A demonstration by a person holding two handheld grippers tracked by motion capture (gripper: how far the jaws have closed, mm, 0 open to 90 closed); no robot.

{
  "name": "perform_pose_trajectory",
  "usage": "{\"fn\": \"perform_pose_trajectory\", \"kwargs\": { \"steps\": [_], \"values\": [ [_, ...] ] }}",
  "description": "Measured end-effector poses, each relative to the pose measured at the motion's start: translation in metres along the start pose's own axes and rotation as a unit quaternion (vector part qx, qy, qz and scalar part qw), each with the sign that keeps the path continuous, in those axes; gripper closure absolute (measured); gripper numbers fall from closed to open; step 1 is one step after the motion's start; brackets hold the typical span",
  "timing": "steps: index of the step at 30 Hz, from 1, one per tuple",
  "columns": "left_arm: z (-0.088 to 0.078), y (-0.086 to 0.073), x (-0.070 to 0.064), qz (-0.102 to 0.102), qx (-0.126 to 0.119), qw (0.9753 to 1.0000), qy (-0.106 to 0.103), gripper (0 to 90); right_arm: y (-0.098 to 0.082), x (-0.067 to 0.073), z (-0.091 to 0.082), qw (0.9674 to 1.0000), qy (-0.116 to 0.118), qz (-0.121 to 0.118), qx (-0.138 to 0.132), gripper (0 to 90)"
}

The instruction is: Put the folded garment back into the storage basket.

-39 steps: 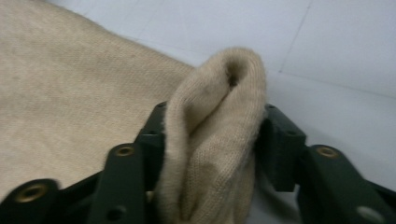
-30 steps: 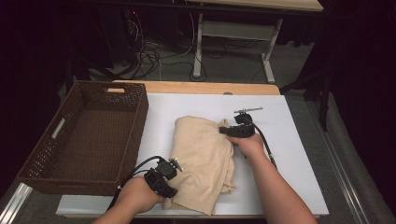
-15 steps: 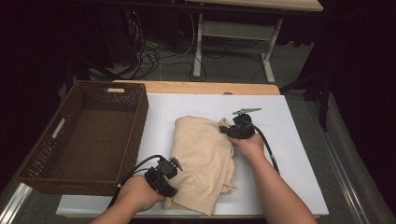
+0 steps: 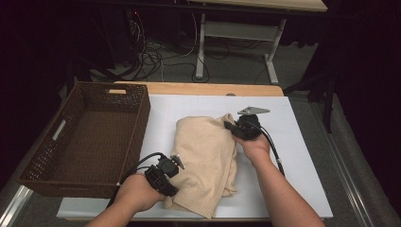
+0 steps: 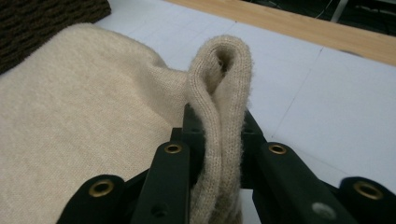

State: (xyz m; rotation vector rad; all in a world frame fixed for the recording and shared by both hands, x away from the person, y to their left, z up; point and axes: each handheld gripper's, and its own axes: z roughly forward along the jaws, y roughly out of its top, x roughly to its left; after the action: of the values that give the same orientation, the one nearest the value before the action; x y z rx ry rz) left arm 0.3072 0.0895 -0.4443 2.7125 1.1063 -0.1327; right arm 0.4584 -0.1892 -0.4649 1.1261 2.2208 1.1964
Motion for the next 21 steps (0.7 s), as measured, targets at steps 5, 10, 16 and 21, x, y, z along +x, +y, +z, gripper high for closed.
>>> {"fn": "perform_pose_trajectory", "kwargs": {
  "steps": [5,10,16,21],
  "values": [
    [-0.010,-0.001,0.002,0.005,0.001,0.9999,0.012,65.2,0.005,0.005,-0.005,0.9999,-0.002,-0.003,-0.013,80.3],
    [-0.020,-0.006,0.005,0.003,0.001,0.9998,0.020,65.1,0.010,0.012,-0.008,0.9997,-0.002,-0.007,-0.023,80.3],
    [-0.031,-0.014,0.011,0.003,0.006,0.9995,0.030,65.1,0.018,0.025,-0.008,0.9993,0.001,-0.016,-0.035,80.3],
    [-0.042,-0.024,0.018,0.000,0.010,0.9994,0.034,65.2,0.024,0.037,-0.004,0.9988,0.009,-0.016,-0.046,80.2]
  ]
}}
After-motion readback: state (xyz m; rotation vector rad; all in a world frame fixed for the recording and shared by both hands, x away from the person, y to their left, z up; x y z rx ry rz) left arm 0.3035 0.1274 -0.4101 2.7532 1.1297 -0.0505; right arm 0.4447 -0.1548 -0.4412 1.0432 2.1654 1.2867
